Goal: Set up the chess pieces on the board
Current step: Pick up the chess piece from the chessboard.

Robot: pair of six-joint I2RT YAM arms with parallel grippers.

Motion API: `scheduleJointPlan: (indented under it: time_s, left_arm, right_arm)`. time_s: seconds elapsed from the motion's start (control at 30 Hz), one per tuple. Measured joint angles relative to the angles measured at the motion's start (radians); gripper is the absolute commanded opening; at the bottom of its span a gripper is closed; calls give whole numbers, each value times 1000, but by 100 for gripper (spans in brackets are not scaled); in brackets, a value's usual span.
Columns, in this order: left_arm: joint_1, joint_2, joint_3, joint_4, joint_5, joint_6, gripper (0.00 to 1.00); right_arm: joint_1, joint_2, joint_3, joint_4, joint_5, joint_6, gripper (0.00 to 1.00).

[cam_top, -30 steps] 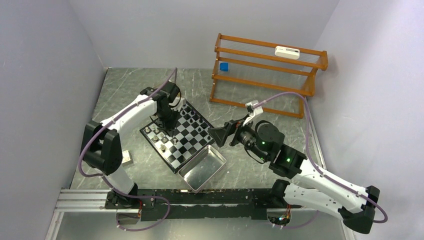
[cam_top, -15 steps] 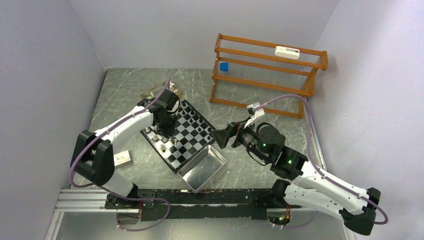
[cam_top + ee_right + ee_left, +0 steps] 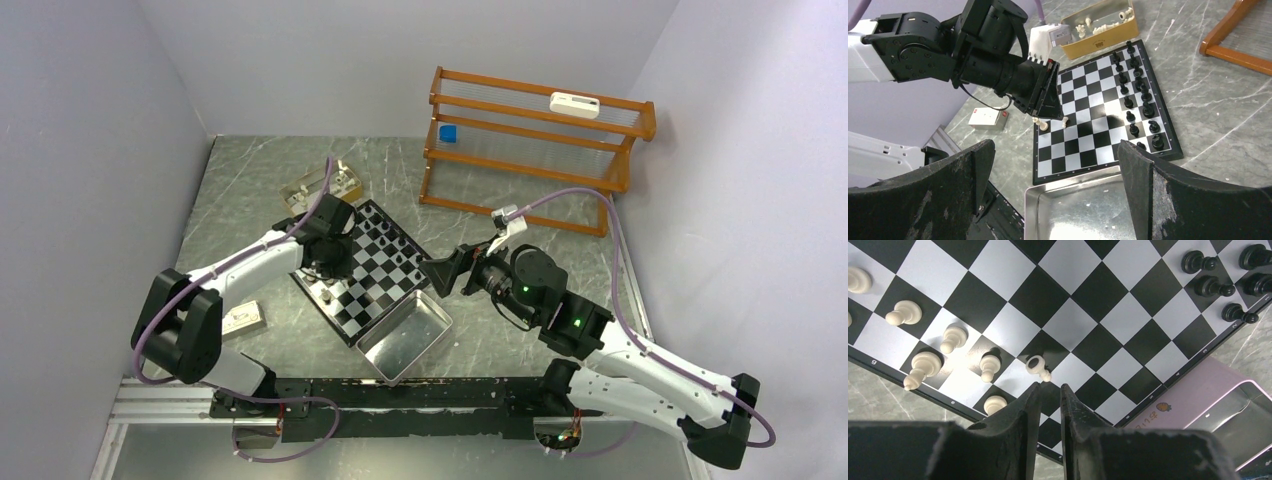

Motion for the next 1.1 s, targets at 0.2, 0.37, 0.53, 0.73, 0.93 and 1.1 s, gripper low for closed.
scheduleJointPlan:
  time_s: [0.2, 0.37, 0.53, 0.73, 0.93, 1.1]
  left_arm:
    - [-5, 6, -34, 43, -10, -21, 25]
    - [-9, 13, -35, 51, -13, -26, 26]
    - [-12, 15, -33, 44, -40, -19, 25]
    - [-12, 19, -32, 23, -74, -15, 24]
    - [-12, 19, -32, 2, -88, -15, 24]
    - [-12, 19, -32, -10, -94, -15, 24]
  right_arm:
    - [0, -1, 0, -4, 8, -2, 98]
    - [0, -5, 0, -7, 11, -3, 98]
    - [0, -4, 0, -8, 11, -3, 99]
    - [0, -5, 0, -8, 11, -4, 98]
    - [0, -5, 0, -10, 11, -4, 98]
    - [0, -6, 0, -15, 11, -4, 99]
